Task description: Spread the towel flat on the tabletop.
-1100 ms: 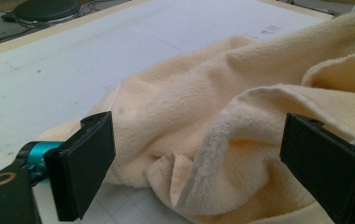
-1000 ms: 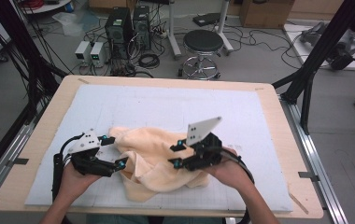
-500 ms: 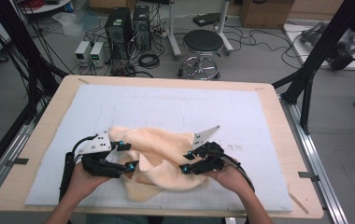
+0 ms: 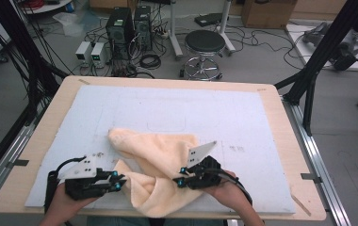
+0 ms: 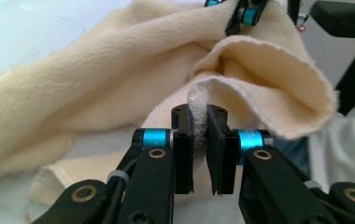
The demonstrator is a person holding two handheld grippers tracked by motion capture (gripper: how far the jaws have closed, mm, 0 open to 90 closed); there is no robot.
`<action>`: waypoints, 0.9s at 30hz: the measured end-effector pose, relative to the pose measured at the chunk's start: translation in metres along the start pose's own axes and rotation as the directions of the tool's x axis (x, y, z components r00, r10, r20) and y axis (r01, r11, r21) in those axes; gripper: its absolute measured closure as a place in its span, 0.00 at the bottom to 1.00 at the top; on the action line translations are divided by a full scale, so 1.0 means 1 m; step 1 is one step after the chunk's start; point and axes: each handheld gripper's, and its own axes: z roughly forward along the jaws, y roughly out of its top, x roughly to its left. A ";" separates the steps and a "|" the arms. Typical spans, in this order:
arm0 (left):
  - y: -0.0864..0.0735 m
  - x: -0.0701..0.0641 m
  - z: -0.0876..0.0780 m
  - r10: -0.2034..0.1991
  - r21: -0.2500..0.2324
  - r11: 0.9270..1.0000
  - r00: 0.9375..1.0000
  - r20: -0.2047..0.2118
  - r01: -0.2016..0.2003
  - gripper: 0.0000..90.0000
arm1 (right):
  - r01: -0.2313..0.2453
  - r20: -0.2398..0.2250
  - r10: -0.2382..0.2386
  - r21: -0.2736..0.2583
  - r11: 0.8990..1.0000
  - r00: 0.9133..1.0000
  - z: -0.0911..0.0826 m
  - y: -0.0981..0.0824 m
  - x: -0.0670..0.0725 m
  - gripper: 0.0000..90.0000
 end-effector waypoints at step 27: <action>0.011 0.058 0.022 -0.127 -0.051 0.991 0.978 -0.166 0.120 0.48 | -0.148 0.247 0.139 0.018 0.989 0.959 0.018 0.015 -0.124 0.52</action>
